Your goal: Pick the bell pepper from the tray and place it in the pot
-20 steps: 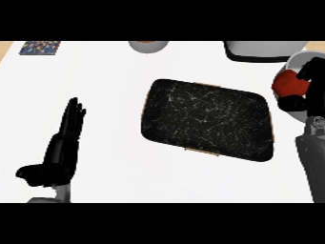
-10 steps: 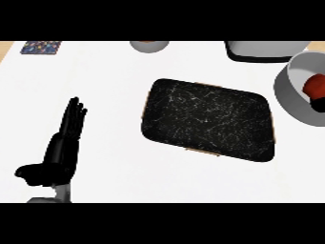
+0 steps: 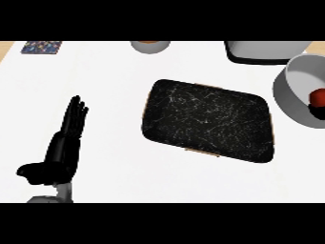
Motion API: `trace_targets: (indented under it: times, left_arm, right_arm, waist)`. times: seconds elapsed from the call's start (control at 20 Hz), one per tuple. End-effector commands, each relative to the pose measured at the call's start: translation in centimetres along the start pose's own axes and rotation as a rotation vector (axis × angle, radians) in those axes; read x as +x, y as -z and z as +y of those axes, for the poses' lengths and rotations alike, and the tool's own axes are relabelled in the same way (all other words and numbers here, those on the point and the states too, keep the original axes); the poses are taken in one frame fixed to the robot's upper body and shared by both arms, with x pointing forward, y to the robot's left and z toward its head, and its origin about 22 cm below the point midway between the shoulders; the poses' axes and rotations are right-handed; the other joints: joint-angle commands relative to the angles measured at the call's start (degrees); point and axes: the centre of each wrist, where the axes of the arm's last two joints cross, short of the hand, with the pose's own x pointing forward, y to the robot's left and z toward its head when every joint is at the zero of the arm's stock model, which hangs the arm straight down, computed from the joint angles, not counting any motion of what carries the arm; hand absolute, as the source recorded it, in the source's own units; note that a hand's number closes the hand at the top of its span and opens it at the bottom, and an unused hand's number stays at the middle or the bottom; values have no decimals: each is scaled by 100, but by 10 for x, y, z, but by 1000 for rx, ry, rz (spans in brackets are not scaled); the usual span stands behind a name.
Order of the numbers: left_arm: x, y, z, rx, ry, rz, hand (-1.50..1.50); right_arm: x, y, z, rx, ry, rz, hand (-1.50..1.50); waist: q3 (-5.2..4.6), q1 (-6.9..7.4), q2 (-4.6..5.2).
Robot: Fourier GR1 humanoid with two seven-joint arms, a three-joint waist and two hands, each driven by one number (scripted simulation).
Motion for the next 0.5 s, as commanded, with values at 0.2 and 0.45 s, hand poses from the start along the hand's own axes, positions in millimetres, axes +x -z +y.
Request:
trace_targets:
  times: [0.2,0.45]
  left_arm:
    - [-3,-6,1,1,4,7,0]
    - [1,9,13,16,-11,2,0]
  right_arm:
    - [-39,4,35,176,96,65,-150]
    - [-40,9,15,-35,447,-37,-150]
  waist:
    - [77,19,67]
    - [84,-81,52]
